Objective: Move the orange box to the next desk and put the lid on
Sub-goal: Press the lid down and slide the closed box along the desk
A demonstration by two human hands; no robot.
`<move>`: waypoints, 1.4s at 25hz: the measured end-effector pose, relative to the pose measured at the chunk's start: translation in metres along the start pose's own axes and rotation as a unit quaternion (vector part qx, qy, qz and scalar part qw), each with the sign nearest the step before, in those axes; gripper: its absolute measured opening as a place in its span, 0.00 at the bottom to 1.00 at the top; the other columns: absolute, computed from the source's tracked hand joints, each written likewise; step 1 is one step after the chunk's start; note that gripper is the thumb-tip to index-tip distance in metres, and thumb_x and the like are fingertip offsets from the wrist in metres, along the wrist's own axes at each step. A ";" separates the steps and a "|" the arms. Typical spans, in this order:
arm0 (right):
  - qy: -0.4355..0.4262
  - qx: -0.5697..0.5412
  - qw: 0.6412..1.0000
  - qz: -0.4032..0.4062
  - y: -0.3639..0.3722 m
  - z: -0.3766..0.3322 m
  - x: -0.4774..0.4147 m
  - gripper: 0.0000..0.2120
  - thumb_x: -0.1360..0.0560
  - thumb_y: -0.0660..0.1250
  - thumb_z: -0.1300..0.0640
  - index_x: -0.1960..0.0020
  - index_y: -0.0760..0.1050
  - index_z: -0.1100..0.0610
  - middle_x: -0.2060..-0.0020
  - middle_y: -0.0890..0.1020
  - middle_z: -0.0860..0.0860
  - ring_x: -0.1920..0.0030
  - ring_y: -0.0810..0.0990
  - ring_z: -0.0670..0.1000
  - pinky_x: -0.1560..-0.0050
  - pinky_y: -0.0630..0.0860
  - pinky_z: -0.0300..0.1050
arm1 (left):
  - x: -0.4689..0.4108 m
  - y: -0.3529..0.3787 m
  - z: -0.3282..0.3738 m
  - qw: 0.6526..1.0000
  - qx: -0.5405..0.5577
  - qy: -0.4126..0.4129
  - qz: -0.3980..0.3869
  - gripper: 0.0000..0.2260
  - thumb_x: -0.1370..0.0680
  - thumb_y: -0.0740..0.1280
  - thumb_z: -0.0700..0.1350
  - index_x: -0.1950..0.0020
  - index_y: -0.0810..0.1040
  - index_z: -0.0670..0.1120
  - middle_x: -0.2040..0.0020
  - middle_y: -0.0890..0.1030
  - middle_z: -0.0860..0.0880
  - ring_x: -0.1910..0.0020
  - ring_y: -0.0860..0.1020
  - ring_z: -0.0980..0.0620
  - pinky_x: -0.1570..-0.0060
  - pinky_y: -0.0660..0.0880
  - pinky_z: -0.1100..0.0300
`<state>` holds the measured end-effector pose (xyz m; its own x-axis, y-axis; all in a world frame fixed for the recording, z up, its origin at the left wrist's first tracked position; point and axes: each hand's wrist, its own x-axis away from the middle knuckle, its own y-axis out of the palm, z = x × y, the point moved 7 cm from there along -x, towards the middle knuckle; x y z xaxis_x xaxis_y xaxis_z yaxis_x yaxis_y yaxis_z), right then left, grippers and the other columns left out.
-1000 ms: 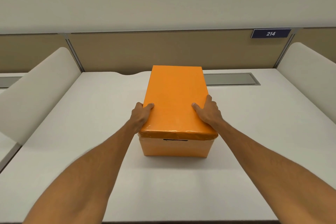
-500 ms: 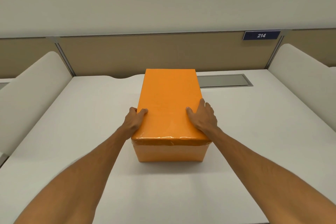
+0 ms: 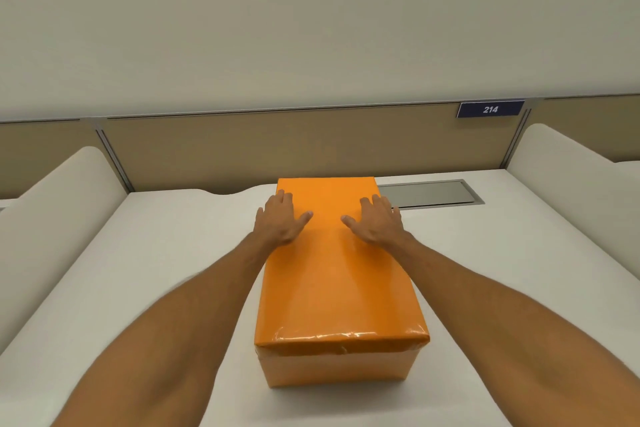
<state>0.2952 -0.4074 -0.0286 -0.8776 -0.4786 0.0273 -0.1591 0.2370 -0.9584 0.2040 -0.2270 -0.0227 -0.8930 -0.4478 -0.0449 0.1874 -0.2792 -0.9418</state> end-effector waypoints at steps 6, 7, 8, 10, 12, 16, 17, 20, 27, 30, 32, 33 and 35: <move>0.018 0.005 0.999 -0.051 0.013 -0.009 -0.032 0.36 0.23 0.57 0.36 0.23 0.56 0.56 0.22 0.56 0.57 0.22 0.55 0.60 0.27 0.60 0.63 | -0.032 0.020 0.011 0.996 -0.053 0.026 -0.063 0.34 0.21 0.55 0.63 0.22 0.56 0.43 0.20 0.53 0.44 0.21 0.53 0.43 0.25 0.52 0.41; 0.021 0.008 0.998 -0.059 0.014 -0.008 -0.034 0.36 0.23 0.57 0.36 0.23 0.57 0.56 0.22 0.57 0.57 0.23 0.57 0.60 0.28 0.63 0.62 | -0.034 0.021 0.012 0.996 -0.052 0.024 -0.066 0.33 0.21 0.55 0.63 0.23 0.58 0.43 0.20 0.55 0.43 0.22 0.55 0.43 0.26 0.54 0.41; 0.024 0.016 0.997 -0.067 0.016 -0.007 -0.035 0.36 0.23 0.57 0.35 0.24 0.58 0.56 0.23 0.59 0.57 0.24 0.60 0.60 0.30 0.65 0.62 | -0.034 0.022 0.012 0.996 -0.052 0.024 -0.064 0.32 0.21 0.56 0.63 0.24 0.61 0.42 0.22 0.58 0.42 0.23 0.59 0.42 0.27 0.58 0.42; 0.029 0.040 0.995 -0.081 0.016 -0.005 -0.040 0.35 0.23 0.57 0.35 0.25 0.59 0.56 0.26 0.64 0.56 0.27 0.64 0.59 0.33 0.68 0.61 | -0.035 0.023 0.013 0.997 -0.055 0.028 -0.052 0.31 0.22 0.57 0.62 0.27 0.64 0.42 0.25 0.65 0.42 0.28 0.65 0.42 0.30 0.65 0.44; 0.030 0.053 0.994 -0.093 0.015 -0.005 -0.043 0.36 0.24 0.57 0.34 0.25 0.60 0.56 0.27 0.65 0.56 0.28 0.66 0.59 0.33 0.69 0.60 | -0.038 0.024 0.012 0.997 -0.051 0.024 -0.047 0.32 0.23 0.59 0.63 0.27 0.64 0.43 0.27 0.67 0.42 0.29 0.66 0.42 0.32 0.67 0.45; 0.026 0.060 0.993 -0.095 0.020 -0.003 -0.047 0.36 0.24 0.57 0.34 0.24 0.59 0.55 0.26 0.65 0.56 0.27 0.65 0.59 0.32 0.68 0.62 | -0.049 0.028 0.010 0.994 -0.038 0.009 -0.103 0.38 0.28 0.65 0.66 0.26 0.62 0.43 0.27 0.66 0.42 0.29 0.66 0.41 0.33 0.68 0.46; 0.024 0.064 0.993 -0.091 0.020 -0.003 -0.047 0.36 0.24 0.57 0.33 0.25 0.59 0.54 0.26 0.65 0.56 0.27 0.64 0.59 0.32 0.67 0.62 | -0.050 0.029 0.010 0.993 -0.040 0.007 -0.110 0.39 0.28 0.66 0.66 0.26 0.62 0.44 0.26 0.65 0.42 0.29 0.65 0.41 0.33 0.68 0.46; 0.020 0.062 0.994 -0.083 0.021 0.000 -0.047 0.37 0.25 0.56 0.33 0.24 0.59 0.54 0.25 0.64 0.55 0.26 0.63 0.59 0.32 0.66 0.62 | -0.046 0.033 0.009 0.993 -0.054 0.006 -0.107 0.40 0.27 0.63 0.67 0.24 0.58 0.44 0.23 0.62 0.43 0.25 0.62 0.41 0.30 0.64 0.45; 0.053 -0.001 0.998 -0.030 0.015 0.011 -0.029 0.38 0.24 0.58 0.35 0.22 0.52 0.54 0.21 0.47 0.58 0.22 0.48 0.64 0.27 0.50 0.68 | -0.012 0.020 -0.015 0.984 0.130 -0.085 -0.085 0.48 0.29 0.69 0.64 0.20 0.44 0.49 0.19 0.48 0.43 0.21 0.48 0.41 0.25 0.54 0.41; 0.128 -0.103 0.985 -0.056 0.016 0.034 -0.015 0.46 0.27 0.64 0.35 0.21 0.45 0.55 0.21 0.44 0.61 0.23 0.49 0.69 0.28 0.56 0.70 | 0.007 0.017 -0.044 0.923 0.320 -0.199 -0.082 0.48 0.28 0.70 0.61 0.20 0.42 0.49 0.20 0.51 0.41 0.22 0.55 0.37 0.27 0.59 0.40; 0.180 -0.194 0.960 -0.092 0.024 0.050 -0.005 0.51 0.29 0.68 0.36 0.21 0.42 0.56 0.22 0.48 0.62 0.24 0.55 0.69 0.29 0.61 0.67 | 0.021 0.020 -0.055 0.890 0.362 -0.249 -0.120 0.48 0.28 0.69 0.62 0.20 0.41 0.49 0.20 0.51 0.41 0.24 0.57 0.35 0.30 0.60 0.37; 0.200 -0.234 0.945 -0.110 0.028 0.054 0.001 0.52 0.30 0.69 0.35 0.21 0.43 0.56 0.22 0.52 0.62 0.25 0.59 0.68 0.31 0.63 0.65 | 0.027 0.022 -0.057 0.881 0.367 -0.262 -0.145 0.48 0.28 0.68 0.62 0.20 0.42 0.49 0.20 0.52 0.41 0.24 0.58 0.34 0.31 0.61 0.35; 0.213 -0.281 0.925 -0.139 0.036 0.055 0.010 0.51 0.31 0.69 0.35 0.21 0.44 0.55 0.24 0.59 0.61 0.27 0.64 0.66 0.33 0.66 0.65 | 0.037 0.027 -0.055 0.865 0.377 -0.275 -0.183 0.47 0.29 0.70 0.63 0.21 0.45 0.49 0.21 0.54 0.40 0.26 0.60 0.32 0.34 0.63 0.32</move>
<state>0.3050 -0.4498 -0.0788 -0.8469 -0.2390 0.4750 -0.5108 0.6140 -0.6017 0.1535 -0.2043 -0.0677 -0.6576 -0.4908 0.5715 0.3316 -0.8698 -0.3653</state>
